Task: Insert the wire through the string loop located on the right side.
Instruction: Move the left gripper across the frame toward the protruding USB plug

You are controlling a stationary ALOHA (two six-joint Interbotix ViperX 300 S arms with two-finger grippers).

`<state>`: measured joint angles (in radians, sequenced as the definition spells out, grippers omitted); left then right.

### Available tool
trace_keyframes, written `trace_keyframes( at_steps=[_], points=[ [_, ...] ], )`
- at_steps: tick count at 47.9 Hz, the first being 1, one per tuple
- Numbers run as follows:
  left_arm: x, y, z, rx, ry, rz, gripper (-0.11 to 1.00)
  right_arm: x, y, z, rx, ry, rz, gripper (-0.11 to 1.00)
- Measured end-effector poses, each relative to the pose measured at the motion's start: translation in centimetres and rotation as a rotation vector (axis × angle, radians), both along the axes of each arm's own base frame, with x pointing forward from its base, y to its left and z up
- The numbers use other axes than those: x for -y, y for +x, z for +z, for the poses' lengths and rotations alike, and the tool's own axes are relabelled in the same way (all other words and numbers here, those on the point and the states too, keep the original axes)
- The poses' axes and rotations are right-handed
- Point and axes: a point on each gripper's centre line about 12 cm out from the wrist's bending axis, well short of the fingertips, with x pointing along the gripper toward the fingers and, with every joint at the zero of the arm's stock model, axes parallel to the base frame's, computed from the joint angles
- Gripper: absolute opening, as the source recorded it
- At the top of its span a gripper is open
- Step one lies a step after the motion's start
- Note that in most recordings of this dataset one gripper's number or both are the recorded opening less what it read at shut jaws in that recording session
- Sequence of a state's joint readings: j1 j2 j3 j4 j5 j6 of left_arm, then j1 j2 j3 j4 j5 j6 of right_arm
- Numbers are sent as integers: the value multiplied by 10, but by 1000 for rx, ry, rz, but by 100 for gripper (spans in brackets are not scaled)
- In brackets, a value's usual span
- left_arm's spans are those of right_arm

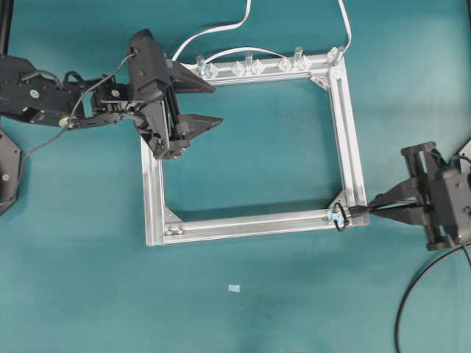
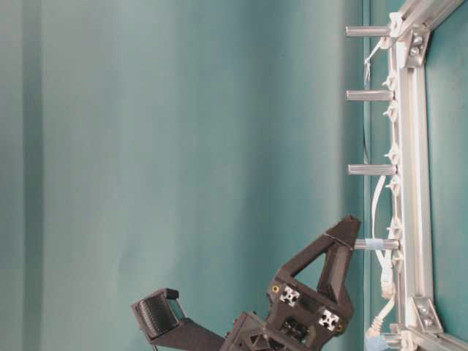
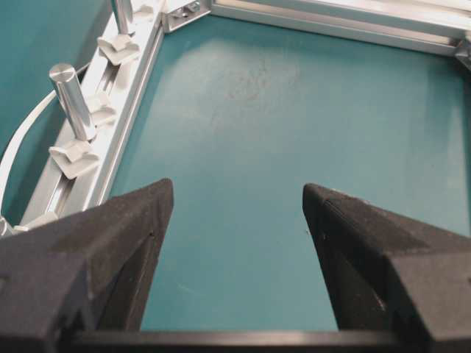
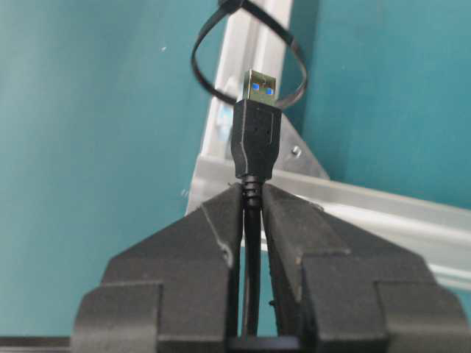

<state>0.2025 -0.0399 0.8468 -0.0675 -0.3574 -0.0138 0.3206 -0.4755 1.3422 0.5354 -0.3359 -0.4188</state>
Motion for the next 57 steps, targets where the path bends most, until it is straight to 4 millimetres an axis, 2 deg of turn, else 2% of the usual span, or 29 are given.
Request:
trace_keyframes(
  at_steps=[14,26,48,57],
  points=[
    [2,0,0,0,0,-5,72,-6,26,5,24,-12,-16,11],
    [3,1,1,2,0,-9,72,-10,39,0,-3,-22,-16,11],
    [6,6,2,-35,-10,-22,72,-10,40,-1,-9,-24,-16,11],
    [14,14,4,-65,-18,-49,72,-11,40,-1,-9,-24,-14,11]
  ],
)
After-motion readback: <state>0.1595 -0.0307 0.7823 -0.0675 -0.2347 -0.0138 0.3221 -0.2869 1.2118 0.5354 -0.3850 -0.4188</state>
